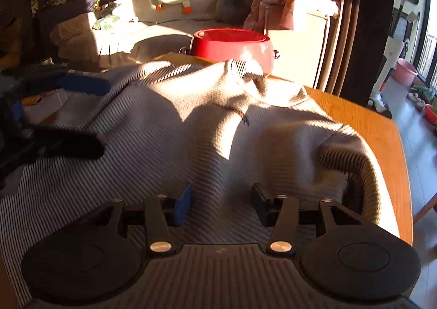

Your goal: Fold clothes

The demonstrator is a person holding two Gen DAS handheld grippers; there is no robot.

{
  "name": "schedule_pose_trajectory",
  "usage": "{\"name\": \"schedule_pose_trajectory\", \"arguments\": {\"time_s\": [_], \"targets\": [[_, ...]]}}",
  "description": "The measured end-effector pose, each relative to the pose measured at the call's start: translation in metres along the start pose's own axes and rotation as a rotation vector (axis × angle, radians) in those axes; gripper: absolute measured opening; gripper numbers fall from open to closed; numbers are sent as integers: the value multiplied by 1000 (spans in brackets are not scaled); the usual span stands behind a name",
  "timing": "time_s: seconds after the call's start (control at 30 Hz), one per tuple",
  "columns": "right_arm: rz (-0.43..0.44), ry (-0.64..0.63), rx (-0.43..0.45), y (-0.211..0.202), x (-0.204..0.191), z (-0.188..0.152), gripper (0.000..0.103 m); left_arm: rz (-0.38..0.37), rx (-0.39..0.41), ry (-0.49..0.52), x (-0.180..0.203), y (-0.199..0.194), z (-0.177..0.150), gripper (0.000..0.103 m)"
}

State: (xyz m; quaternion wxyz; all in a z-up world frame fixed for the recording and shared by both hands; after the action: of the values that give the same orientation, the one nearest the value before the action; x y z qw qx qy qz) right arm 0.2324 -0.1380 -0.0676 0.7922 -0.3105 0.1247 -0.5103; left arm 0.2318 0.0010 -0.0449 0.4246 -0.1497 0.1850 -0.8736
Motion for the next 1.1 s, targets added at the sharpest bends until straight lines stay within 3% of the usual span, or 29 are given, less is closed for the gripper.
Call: {"name": "schedule_pose_trajectory", "arguments": {"time_s": [0.1, 0.27, 0.4, 0.5, 0.57, 0.63, 0.67, 0.87, 0.93, 1.0, 1.1], "targets": [[26, 19, 2, -10, 0, -9, 58, 11, -99, -82, -12, 20, -13, 103], [59, 13, 17, -35, -5, -28, 58, 59, -118, -250, -24, -2, -33, 103], [71, -8, 21, -67, -13, -52, 58, 48, -134, -221, 13, -26, -50, 103], [28, 14, 6, -87, -17, -62, 58, 49, -168, -159, 34, -30, -56, 103], [-24, 48, 8, -105, -10, -66, 56, 68, -179, -146, 35, -28, -56, 103], [-100, 102, 22, -128, 6, -66, 47, 93, -186, -151, 33, -27, -57, 103], [-145, 151, 27, -143, 20, -68, 38, 100, -187, -149, 33, -28, -58, 103], [-311, 668, -21, -218, 127, -122, 37, 132, -205, -121, 40, -27, -62, 103], [-332, 773, -49, -224, 139, -145, 38, 133, -206, -118, 41, -27, -62, 103], [-321, 861, -67, -222, 140, -165, 44, 129, -200, -122, 42, -29, -63, 103], [-292, 1043, -72, -217, 146, -193, 44, 124, -195, -127, 41, -30, -64, 103]]}}
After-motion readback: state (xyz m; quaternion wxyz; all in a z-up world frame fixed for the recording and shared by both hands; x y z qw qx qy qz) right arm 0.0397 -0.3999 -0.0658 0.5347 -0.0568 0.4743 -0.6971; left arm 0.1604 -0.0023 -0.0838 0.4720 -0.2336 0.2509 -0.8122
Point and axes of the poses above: each gripper's, at about its wrist camera, not at the fingertips, and y roughly the way its jaws point, x to its right, z to its top, the point moved 9 cm from there along y, roughly the way its jaws point, and after that the axes turned 10 degrees about -z, right-handed, at the moved point
